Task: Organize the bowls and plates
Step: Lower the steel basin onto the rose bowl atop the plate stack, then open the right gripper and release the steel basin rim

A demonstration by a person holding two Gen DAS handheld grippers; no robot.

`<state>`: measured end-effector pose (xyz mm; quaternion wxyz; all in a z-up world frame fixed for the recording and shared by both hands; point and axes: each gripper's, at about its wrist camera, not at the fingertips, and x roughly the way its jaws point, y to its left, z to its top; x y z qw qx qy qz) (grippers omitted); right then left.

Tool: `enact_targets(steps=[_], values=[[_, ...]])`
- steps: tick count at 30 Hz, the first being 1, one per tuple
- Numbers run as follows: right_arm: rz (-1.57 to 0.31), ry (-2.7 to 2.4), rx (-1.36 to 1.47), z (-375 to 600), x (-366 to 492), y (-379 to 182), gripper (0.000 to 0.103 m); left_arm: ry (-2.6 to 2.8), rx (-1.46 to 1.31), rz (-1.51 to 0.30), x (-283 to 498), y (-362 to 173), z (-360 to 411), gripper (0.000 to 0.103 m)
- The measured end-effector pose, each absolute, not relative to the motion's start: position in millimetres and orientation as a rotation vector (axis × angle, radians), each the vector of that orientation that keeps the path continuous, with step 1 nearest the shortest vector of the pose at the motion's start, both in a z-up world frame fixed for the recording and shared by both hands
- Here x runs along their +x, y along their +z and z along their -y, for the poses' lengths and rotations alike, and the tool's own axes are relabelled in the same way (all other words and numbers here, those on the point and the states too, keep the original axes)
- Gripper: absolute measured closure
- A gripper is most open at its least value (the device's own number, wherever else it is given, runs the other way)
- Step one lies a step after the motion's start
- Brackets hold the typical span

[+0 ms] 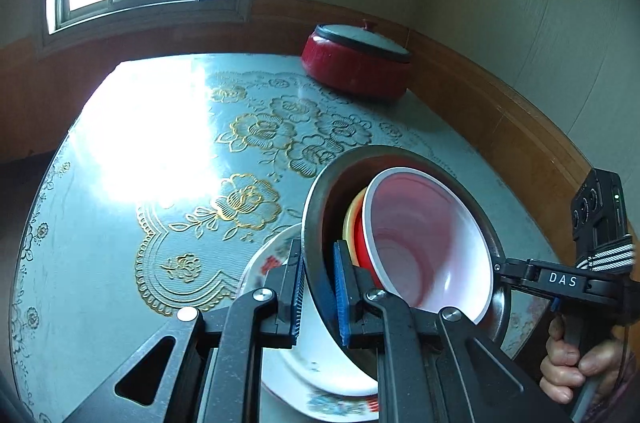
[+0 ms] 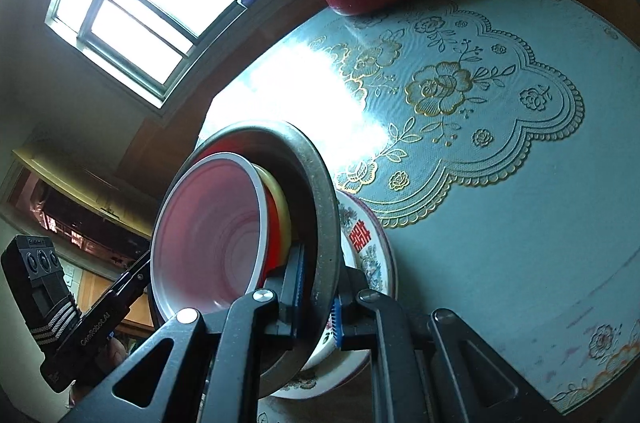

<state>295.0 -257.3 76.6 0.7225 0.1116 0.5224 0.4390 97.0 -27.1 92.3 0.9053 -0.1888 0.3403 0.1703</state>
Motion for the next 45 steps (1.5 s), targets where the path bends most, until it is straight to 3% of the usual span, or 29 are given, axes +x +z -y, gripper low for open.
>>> enact_targets(steps=[14, 37, 41, 45], values=[[-1.230, 0.769, 0.218, 239, 263, 40, 0.093, 0.206, -0.426, -0.839, 97, 40, -10, 0.089], [-1.207, 0.668, 0.258, 244, 249, 47, 0.093, 0.127, -0.410, -0.821, 98, 40, -12, 0.088], [-1.201, 0.659, 0.273, 247, 245, 50, 0.090, 0.122, -0.408, -0.822, 99, 39, -12, 0.088], [-1.174, 0.636, 0.263, 252, 240, 56, 0.081, 0.110, -0.412, -0.816, 100, 39, -11, 0.087]])
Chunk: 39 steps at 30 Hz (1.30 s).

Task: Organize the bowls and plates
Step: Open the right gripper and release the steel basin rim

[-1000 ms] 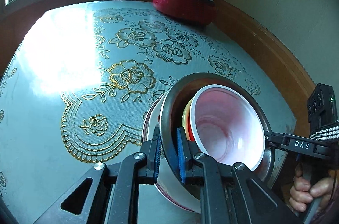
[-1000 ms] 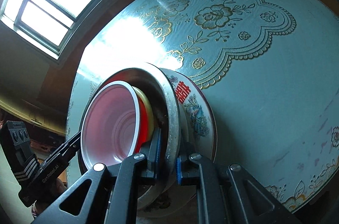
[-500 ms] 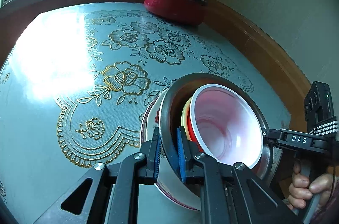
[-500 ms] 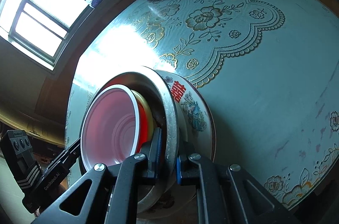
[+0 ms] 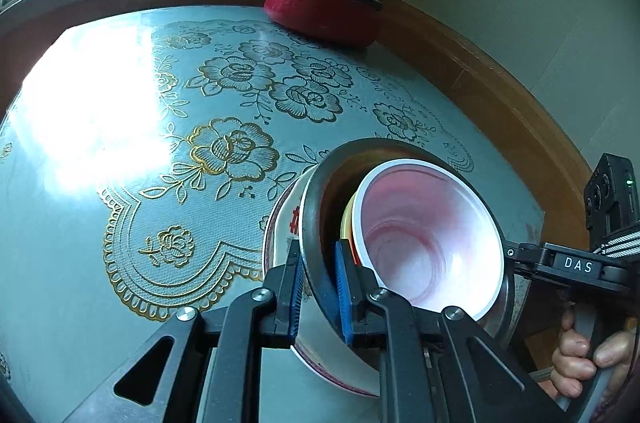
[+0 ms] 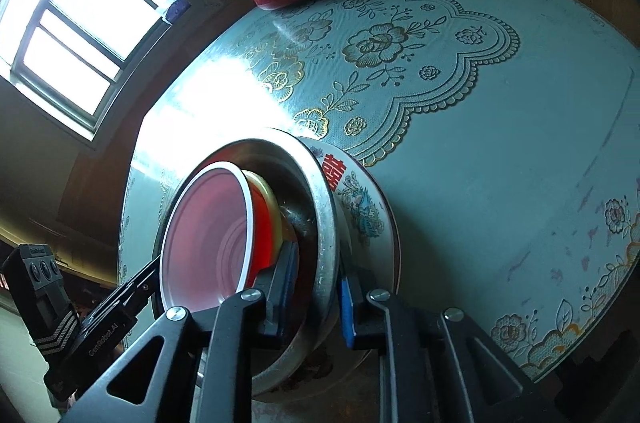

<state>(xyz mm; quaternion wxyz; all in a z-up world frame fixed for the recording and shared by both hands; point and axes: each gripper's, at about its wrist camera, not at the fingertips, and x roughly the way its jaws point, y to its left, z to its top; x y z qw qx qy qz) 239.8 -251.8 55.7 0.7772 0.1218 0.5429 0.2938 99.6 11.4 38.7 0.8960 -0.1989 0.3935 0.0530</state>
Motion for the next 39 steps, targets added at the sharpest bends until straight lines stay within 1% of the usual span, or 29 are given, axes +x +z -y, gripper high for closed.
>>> enact_targets(steps=[9, 10, 12, 13, 22, 25, 27, 29, 34, 36, 38, 39], values=[[-1.115, 0.585, 0.307, 274, 225, 64, 0.080, 0.083, -0.404, -0.824, 99, 40, -12, 0.086], [-1.113, 0.585, 0.318, 276, 223, 64, 0.081, 0.080, -0.398, -0.824, 100, 40, -11, 0.086], [-1.100, 0.597, 0.321, 275, 219, 64, 0.090, 0.072, -0.386, -0.824, 100, 40, -10, 0.086], [-1.091, 0.597, 0.309, 273, 217, 65, 0.092, 0.071, -0.381, -0.824, 99, 40, -10, 0.086], [-1.066, 0.564, 0.276, 264, 214, 65, 0.092, 0.070, -0.350, -0.835, 102, 41, -8, 0.085], [-1.079, 0.584, 0.298, 265, 214, 63, 0.088, 0.069, -0.343, -0.839, 102, 41, -8, 0.083], [-1.084, 0.605, 0.344, 270, 214, 62, 0.079, 0.065, -0.364, -0.838, 101, 41, -10, 0.082], [-1.070, 0.603, 0.370, 276, 211, 64, 0.077, 0.073, -0.386, -0.837, 100, 40, -13, 0.077], [-1.010, 0.612, 0.427, 301, 204, 72, 0.076, 0.112, -0.411, -0.801, 91, 45, -16, 0.076], [-1.006, 0.604, 0.434, 312, 202, 70, 0.076, 0.135, -0.418, -0.777, 84, 49, -16, 0.076], [-1.016, 0.588, 0.413, 320, 199, 63, 0.076, 0.165, -0.424, -0.759, 75, 53, -18, 0.073], [-1.032, 0.582, 0.415, 323, 199, 58, 0.076, 0.186, -0.425, -0.755, 71, 54, -18, 0.073]])
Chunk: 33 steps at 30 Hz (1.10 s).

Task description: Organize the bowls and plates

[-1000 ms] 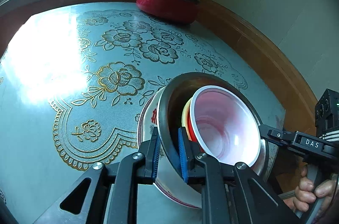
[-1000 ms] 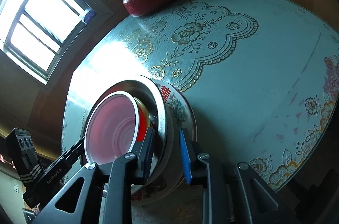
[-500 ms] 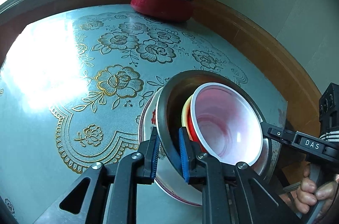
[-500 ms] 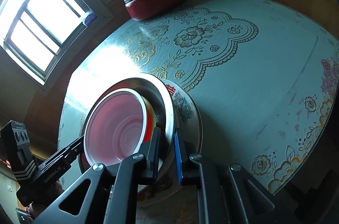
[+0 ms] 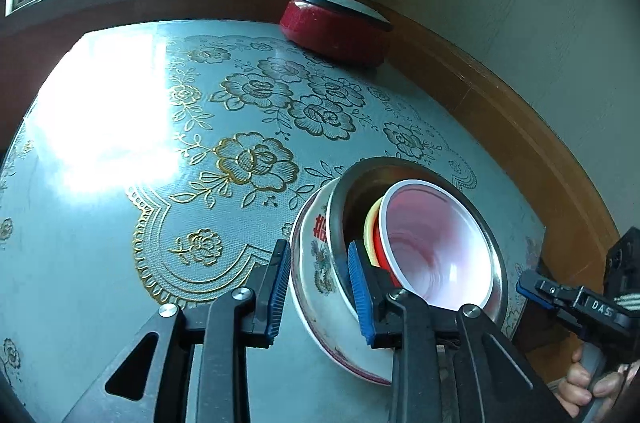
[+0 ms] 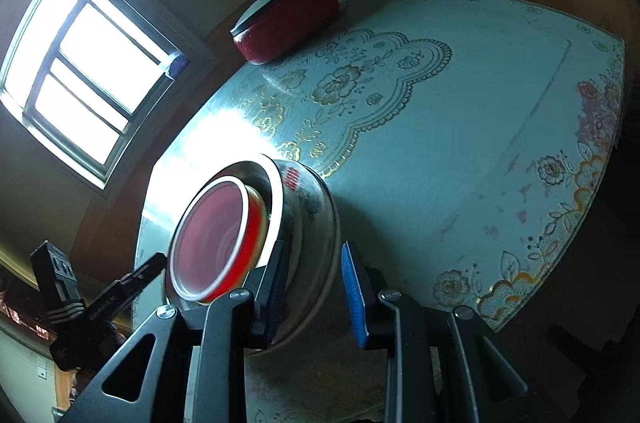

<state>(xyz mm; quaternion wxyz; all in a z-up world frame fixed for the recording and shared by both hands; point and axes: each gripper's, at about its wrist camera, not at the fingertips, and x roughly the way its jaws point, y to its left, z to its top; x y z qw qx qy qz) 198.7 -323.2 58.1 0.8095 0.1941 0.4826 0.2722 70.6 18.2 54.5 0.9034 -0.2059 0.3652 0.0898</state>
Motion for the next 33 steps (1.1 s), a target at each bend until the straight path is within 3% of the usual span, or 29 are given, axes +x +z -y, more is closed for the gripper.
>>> enact_targets(steps=[6, 15, 33], values=[[-1.155, 0.621, 0.429, 318, 207, 27, 0.076, 0.311, -0.438, -0.763, 46, 53, -18, 0.073], [-1.179, 0.700, 0.384, 319, 214, 28, 0.076, 0.432, -0.486, -0.864, 34, 22, 0, 0.073], [-1.161, 0.534, 0.419, 310, 177, 21, 0.076, 0.286, -0.321, -0.908, 37, 18, 9, 0.073]])
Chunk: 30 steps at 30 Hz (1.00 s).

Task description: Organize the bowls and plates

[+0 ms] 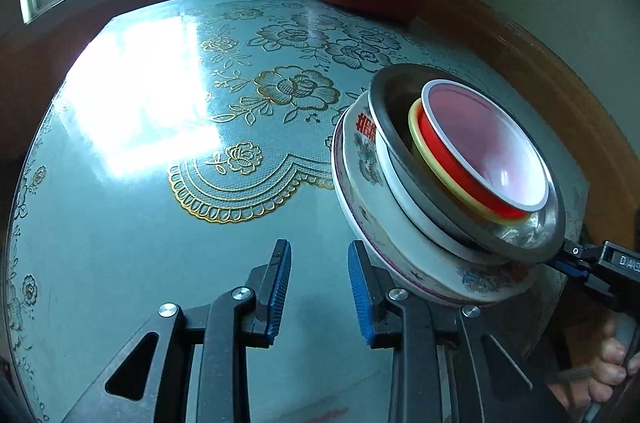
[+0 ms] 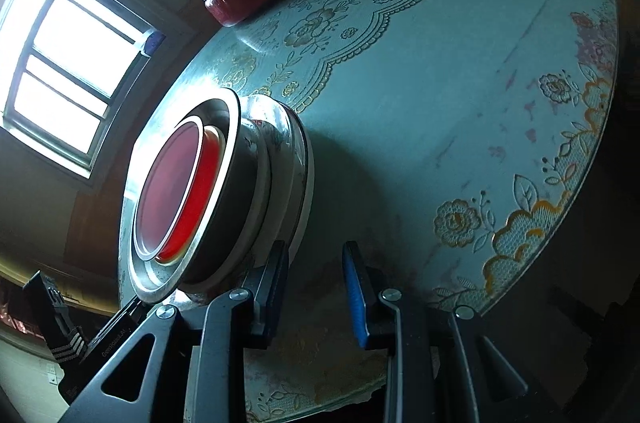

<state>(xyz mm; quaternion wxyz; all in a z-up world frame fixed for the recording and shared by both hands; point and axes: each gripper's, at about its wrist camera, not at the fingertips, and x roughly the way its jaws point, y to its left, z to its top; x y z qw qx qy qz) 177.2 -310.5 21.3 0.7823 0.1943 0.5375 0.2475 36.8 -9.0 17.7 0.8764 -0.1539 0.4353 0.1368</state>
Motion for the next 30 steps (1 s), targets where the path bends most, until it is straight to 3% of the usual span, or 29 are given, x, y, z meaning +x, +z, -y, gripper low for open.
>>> enact_targets(steps=[9, 21, 25, 30], values=[[-1.068, 0.384, 0.332, 296, 124, 37, 0.074, 0.214, -0.221, -0.879, 16, 26, 10, 0.071], [-0.828, 0.262, 0.092, 237, 64, 81, 0.070, 0.180, -0.105, -0.769, 3, 52, 13, 0.041], [-0.797, 0.222, 0.094, 224, 54, 84, 0.070, 0.187, -0.104, -0.737, 0, 57, 11, 0.023], [-0.811, 0.196, 0.093, 215, 51, 80, 0.070, 0.207, -0.122, -0.727, -2, 56, 4, 0.013]])
